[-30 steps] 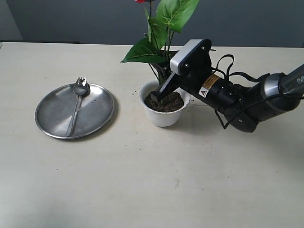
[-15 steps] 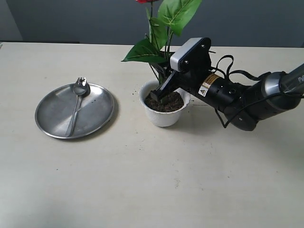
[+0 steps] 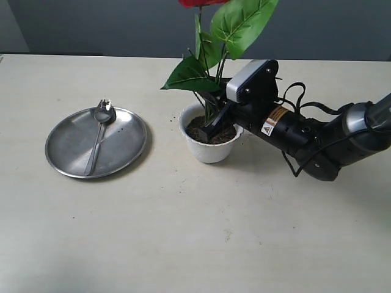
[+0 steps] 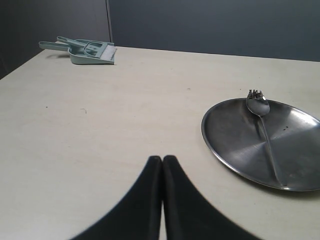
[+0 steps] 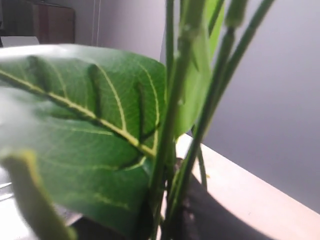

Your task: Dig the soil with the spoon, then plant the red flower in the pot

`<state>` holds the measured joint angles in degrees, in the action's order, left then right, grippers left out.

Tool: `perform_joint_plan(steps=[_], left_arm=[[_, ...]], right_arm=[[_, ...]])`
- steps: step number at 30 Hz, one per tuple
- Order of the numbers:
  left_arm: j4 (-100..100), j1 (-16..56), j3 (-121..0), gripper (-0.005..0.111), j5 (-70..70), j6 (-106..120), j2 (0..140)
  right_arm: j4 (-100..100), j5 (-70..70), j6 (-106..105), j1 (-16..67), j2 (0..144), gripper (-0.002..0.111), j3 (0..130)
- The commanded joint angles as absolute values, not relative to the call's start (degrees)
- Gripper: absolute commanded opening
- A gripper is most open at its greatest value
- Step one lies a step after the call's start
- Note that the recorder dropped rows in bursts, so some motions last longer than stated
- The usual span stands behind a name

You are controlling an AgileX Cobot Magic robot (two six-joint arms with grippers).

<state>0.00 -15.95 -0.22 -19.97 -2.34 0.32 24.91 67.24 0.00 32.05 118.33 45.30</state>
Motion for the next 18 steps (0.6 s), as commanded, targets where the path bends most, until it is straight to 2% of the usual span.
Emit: perform_joint_plan(steps=[1,18], left_arm=[[0.0,-15.85,0.0,0.0,-19.27,-2.43,0.0],[0.0,-15.85,0.0,0.0,-19.27,-2.43,0.0]], right_arm=[[27.16,58.19,1.22,31.99,119.63,-0.001,43.72],[30.41,53.37,6.06,31.99,119.12,-0.001,43.68]])
